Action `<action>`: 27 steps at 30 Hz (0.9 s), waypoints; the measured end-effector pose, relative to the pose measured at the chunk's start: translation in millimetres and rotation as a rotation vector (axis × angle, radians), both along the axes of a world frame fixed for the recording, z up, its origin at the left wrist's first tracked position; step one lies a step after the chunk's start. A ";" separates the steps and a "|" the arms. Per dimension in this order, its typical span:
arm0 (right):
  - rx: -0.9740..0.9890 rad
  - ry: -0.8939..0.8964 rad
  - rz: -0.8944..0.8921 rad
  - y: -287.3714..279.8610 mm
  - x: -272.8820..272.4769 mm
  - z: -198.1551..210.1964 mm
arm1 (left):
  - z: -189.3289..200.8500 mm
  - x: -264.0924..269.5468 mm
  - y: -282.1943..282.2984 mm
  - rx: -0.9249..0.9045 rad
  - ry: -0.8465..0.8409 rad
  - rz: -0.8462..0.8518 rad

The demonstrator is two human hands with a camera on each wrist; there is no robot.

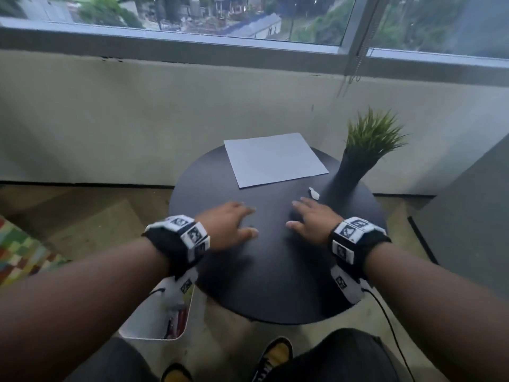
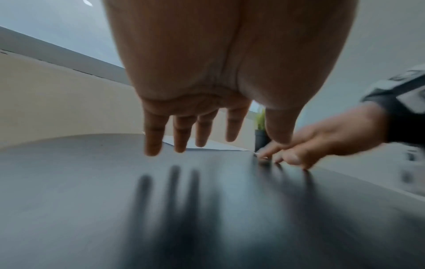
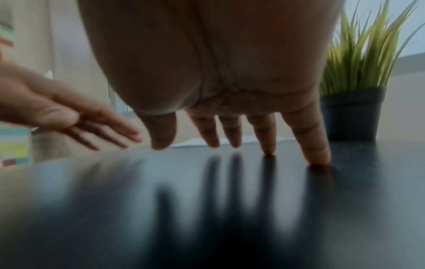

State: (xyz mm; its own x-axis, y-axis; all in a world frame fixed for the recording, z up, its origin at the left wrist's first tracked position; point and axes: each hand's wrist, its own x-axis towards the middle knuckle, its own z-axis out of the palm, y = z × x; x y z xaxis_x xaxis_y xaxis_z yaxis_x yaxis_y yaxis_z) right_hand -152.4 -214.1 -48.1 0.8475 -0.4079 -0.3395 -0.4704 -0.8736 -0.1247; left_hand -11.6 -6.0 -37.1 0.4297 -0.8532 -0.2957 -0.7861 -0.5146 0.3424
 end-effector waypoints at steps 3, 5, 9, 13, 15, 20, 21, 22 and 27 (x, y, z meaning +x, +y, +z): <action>-0.033 0.111 0.225 44.6 -11.1 -7.8 | 0.1 18.8 -25.8 0.134 0.003 0.065; 0.146 0.093 0.495 66.9 -22.6 9.1 | -3.2 20.8 -32.4 0.233 -0.050 0.077; 0.404 -0.298 0.235 21.1 -4.5 31.8 | 4.6 -4.1 -32.7 0.295 0.199 -0.281; 0.018 -0.063 0.046 -14.1 27.5 6.7 | 34.1 -19.1 -45.5 0.062 0.549 -0.243; -0.011 0.087 0.074 7.0 25.9 -7.6 | 32.6 -0.7 -58.2 -0.113 0.220 -0.085; 0.305 0.101 0.499 61.7 -29.9 21.7 | -1.7 3.7 -37.4 0.257 -0.044 0.031; 0.463 0.037 0.435 52.6 -37.1 28.5 | -5.3 -6.2 -29.2 0.326 -0.071 -0.041; 0.557 -0.090 0.301 36.1 -41.6 31.4 | -6.2 -15.4 -21.1 0.343 -0.059 -0.143; 0.077 0.075 -0.241 -18.1 -54.6 2.2 | 3.4 -28.7 11.4 0.004 0.379 -0.258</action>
